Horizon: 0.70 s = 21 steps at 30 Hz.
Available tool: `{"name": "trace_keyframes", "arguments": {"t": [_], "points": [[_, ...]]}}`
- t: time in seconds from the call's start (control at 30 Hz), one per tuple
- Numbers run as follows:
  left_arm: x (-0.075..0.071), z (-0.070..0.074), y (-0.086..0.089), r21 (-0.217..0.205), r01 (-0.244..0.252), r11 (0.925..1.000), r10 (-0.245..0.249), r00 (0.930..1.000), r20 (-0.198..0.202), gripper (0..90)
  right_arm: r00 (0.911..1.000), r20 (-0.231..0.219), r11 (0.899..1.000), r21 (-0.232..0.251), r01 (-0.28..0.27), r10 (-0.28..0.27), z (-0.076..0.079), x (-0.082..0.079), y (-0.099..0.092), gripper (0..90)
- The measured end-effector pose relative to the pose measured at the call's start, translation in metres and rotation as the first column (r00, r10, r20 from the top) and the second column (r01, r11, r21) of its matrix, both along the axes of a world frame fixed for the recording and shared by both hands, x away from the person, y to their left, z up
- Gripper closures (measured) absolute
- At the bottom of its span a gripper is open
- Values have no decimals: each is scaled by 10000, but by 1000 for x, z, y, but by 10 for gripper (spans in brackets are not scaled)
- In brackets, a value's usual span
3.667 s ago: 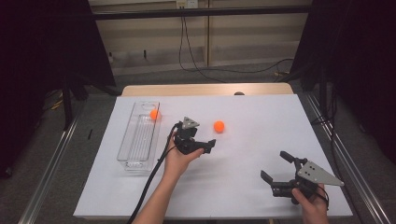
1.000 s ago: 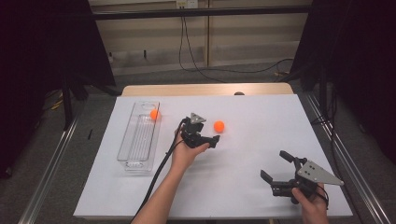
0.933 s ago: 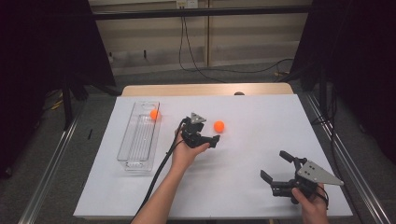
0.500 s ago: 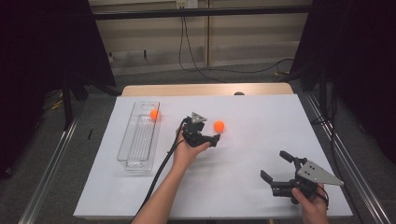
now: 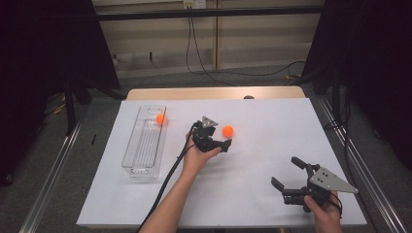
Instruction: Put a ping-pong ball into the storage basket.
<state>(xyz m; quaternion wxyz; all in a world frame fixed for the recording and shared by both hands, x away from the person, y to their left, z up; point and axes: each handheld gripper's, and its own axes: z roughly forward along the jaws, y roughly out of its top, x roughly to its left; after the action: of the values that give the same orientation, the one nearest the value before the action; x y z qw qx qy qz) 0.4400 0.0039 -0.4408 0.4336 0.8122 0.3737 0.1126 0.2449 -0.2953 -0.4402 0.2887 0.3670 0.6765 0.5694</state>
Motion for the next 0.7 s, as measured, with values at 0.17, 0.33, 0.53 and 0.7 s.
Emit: {"name": "trace_keyframes", "arguments": {"t": [0.17, 0.33, 0.53, 0.7], "points": [[1, -1, -3, -21, 45, 10000, -45, 10000, 28, 93, 10000, 3, 10000, 21, 29, -29, 0, 0, 0, 22], [2, -1, -5, 123, 51, 9999, -53, 9999, 105, 92, 10000, -4, 10000, 19, 26, -26, 0, 0, 0, 22], [5, -2, -6, 10, -31, 10000, 31, 10000, 45, 93, 10000, -7, 10000, 18, 9, -9, 0, 0, 0, 22], [7, -3, -6, 57, -114, 9999, 114, 9999, 68, 93, 10000, -8, 10000, 3, 0, 0, 0, 0, 0, 22]]}}
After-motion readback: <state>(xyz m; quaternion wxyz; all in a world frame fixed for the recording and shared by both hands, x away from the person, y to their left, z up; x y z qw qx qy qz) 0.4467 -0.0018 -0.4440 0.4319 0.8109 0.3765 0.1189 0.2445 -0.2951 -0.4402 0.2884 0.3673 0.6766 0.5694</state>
